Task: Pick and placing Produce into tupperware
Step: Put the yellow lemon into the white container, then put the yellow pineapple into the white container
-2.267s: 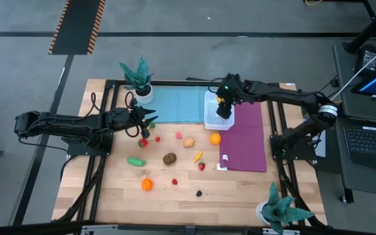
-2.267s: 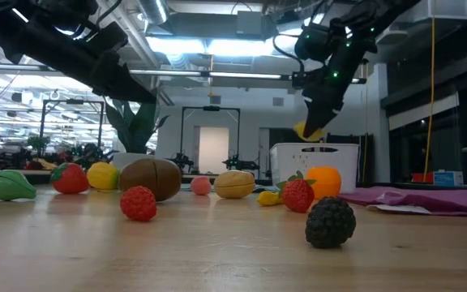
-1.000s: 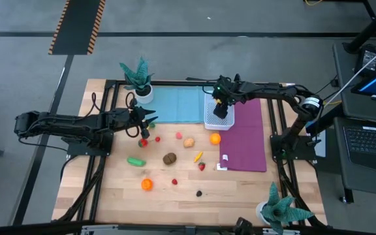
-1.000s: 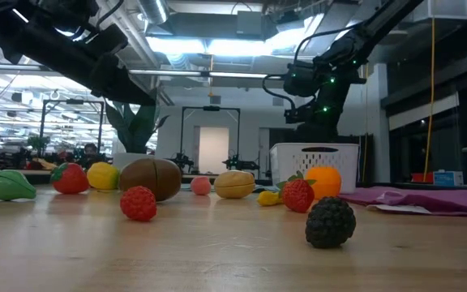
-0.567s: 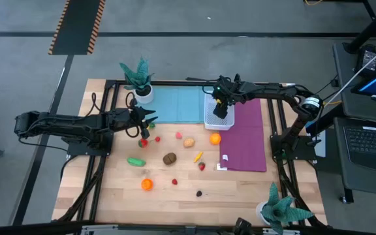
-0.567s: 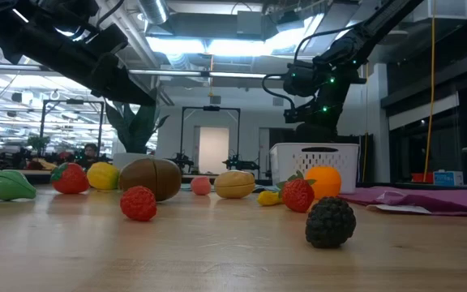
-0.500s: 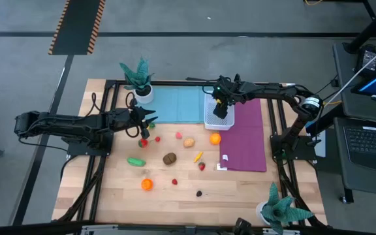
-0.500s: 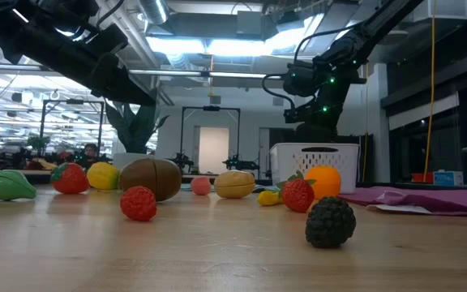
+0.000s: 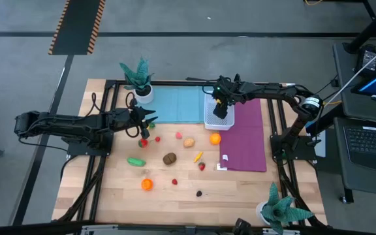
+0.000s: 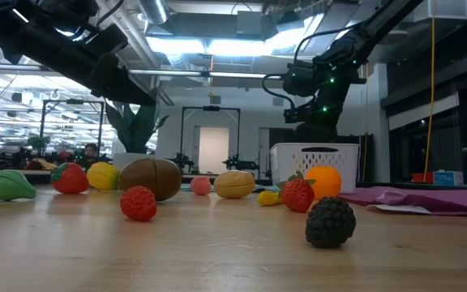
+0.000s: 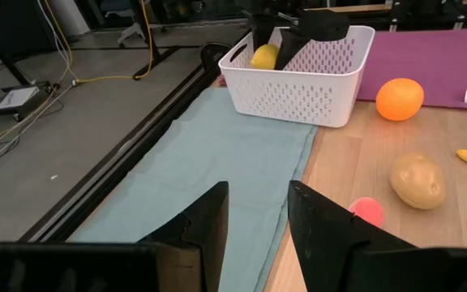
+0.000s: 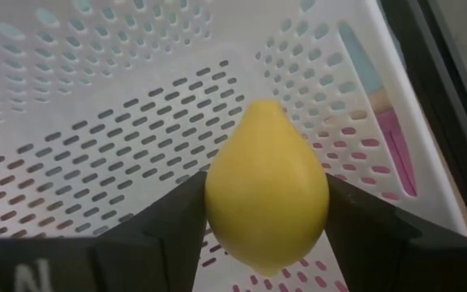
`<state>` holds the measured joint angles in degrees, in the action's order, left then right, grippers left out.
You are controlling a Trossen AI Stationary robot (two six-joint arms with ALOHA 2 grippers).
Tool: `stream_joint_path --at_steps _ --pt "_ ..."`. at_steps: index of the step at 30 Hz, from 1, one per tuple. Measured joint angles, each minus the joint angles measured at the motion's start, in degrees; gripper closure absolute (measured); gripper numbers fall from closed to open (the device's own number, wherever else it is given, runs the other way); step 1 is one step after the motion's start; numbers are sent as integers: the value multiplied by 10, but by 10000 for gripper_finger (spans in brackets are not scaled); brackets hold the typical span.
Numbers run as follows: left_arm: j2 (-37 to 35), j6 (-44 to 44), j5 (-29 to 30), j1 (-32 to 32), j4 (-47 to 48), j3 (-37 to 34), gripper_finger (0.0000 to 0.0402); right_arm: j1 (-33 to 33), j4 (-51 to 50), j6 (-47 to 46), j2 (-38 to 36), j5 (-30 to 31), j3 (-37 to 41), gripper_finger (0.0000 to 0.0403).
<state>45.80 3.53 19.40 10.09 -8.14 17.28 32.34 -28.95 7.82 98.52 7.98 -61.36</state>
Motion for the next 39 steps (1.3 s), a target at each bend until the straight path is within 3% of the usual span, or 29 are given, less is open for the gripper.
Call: stream_joint_path --at_steps 16,29,39 --pt "0 0 0 0 0 0 280 0 22 -116 0 7 0 165" --pt "0 1 0 0 0 0 280 -6 10 -65 -4 5 0 166" --pt "-24 1 -28 -1 0 0 280 -65 17 -44 -83 4 0 171"
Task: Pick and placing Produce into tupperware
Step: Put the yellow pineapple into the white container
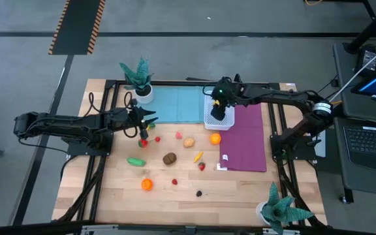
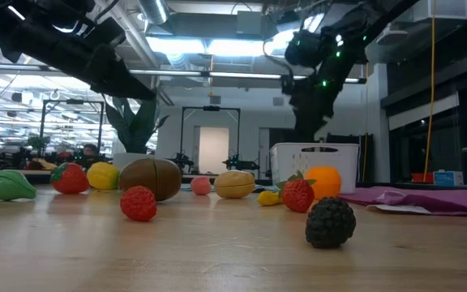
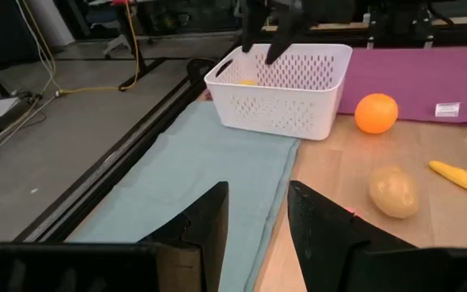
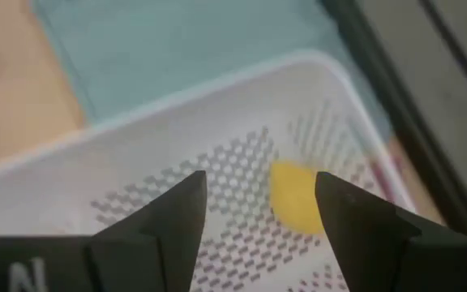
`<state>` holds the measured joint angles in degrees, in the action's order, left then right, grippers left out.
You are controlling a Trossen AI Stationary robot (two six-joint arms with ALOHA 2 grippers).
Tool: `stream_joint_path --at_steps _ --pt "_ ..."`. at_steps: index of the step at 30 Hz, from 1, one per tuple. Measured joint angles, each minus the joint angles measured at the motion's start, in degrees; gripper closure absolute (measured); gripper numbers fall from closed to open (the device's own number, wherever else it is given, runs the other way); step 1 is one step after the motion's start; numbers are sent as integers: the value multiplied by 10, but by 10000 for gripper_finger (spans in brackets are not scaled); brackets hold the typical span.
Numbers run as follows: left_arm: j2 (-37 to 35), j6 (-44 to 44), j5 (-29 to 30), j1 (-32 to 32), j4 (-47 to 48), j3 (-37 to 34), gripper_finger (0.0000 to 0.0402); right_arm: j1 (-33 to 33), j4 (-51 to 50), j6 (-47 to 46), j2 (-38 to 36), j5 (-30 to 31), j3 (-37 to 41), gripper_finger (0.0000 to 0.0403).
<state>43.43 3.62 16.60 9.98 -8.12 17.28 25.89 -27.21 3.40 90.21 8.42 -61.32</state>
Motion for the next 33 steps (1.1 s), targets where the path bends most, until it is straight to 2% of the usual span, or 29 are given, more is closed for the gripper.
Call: stream_joint_path --at_steps 3,6,9,13,20,27,33 --pt "-10 0 -2 0 -1 0 280 -14 16 3 -24 1 4 171" --pt "-22 0 -32 0 0 0 280 -27 45 7 -49 2 26 171" --pt "-40 0 -68 0 -1 0 280 -44 90 15 -82 29 60 171" --pt "-70 0 -90 0 2 0 280 -68 175 33 -137 40 119 171" --pt "-133 0 -94 -3 76 0 280 -109 357 47 -214 40 239 171" --pt "-187 0 -142 -29 125 0 280 -151 567 59 -229 11 343 171" --pt "-214 0 -142 -41 165 0 280 -174 591 32 -228 7 362 171"
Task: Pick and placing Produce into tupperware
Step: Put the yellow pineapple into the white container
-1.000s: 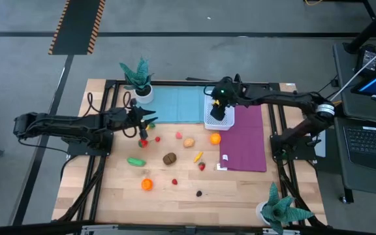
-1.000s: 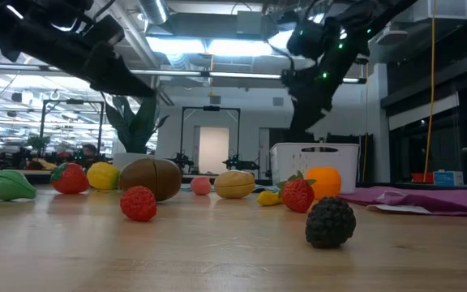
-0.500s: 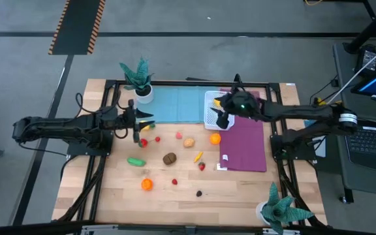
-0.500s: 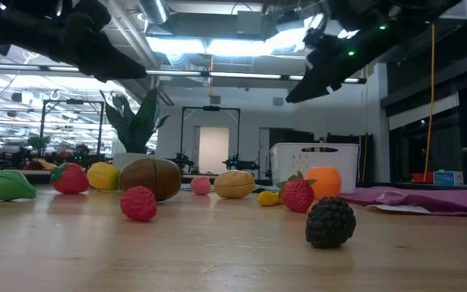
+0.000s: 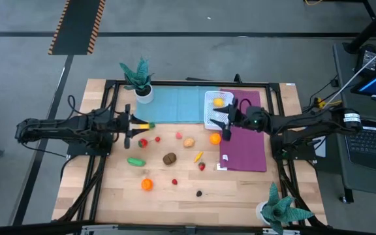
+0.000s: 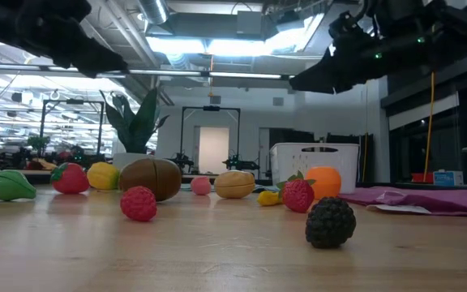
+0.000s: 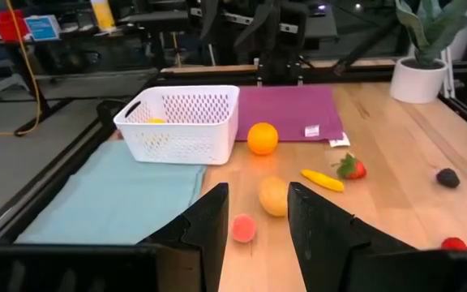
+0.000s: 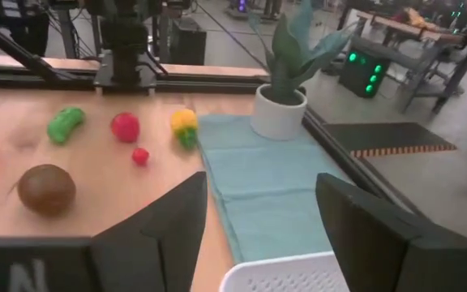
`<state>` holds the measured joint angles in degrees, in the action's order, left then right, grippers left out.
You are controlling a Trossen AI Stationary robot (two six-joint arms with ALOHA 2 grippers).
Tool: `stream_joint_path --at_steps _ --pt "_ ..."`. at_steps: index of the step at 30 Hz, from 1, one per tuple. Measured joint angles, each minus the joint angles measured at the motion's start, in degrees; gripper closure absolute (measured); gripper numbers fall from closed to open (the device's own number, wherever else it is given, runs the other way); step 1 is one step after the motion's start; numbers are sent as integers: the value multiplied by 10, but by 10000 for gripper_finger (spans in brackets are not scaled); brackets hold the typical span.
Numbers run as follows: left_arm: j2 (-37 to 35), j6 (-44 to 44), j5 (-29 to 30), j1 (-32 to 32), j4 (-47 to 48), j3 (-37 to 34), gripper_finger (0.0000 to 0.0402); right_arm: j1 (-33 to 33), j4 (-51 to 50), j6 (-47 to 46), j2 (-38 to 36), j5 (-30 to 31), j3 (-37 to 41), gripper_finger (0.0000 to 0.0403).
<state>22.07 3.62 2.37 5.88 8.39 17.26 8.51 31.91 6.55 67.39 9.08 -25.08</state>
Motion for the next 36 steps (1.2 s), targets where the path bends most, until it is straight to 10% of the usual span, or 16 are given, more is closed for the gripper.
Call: stream_joint_path --at_steps 20,36 --pt "-1 0 0 0 4 0 275 -6 9 -16 8 -2 0 171" --pt "-1 15 83 0 60 0 120 -6 13 -15 8 -2 0 171"
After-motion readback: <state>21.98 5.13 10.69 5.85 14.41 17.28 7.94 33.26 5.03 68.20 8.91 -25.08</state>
